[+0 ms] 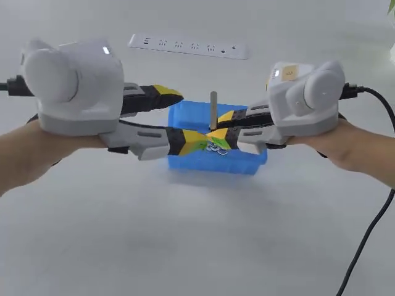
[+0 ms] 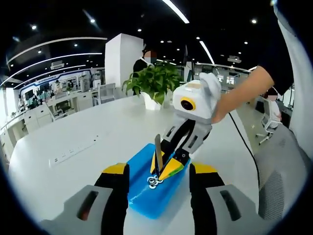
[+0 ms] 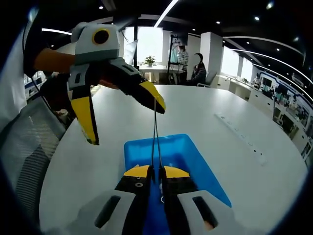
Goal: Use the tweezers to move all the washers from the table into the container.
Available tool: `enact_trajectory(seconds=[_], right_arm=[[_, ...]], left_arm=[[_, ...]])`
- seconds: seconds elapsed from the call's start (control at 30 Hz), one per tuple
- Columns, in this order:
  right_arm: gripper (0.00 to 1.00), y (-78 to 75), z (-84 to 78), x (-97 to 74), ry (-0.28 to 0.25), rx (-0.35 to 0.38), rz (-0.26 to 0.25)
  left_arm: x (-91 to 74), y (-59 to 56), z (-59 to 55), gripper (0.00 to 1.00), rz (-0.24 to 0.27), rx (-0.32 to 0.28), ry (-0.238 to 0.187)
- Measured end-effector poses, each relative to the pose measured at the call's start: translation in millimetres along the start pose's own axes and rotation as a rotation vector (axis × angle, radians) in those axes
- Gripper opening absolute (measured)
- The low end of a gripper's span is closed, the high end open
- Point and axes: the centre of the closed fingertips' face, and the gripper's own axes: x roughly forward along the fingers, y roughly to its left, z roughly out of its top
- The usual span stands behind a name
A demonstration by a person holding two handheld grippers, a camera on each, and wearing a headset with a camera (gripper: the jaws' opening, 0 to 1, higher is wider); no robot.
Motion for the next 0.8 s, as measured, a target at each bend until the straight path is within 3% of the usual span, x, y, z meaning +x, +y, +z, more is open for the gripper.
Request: enact_trajectory(seconds=[0.2, 0.37, 0.63, 0.8], right_arm=[[0.10, 2.5, -2.1, -2.4, 0.005, -0.009, 0.013], [0.10, 5.6, -1.7, -2.9, 0.003, -0.006, 0.020], [0.10, 7.9, -0.5, -3.2, 0.000, -0.003, 0.021], [0.10, 8.5, 0.2, -3.1, 0.003, -0.010, 0.025]], left_arm=[[13.2, 2.7, 10.0, 0.38, -0.039, 0.014, -0.011], [19.6, 2.5, 9.0, 0.22, -0.059, 0.057, 0.010], [20.3, -3.2, 10.5, 0.11, -0.091, 0.057, 0.011], [20.9, -6.3, 11.7, 0.09, -0.100, 0.050, 0.008]])
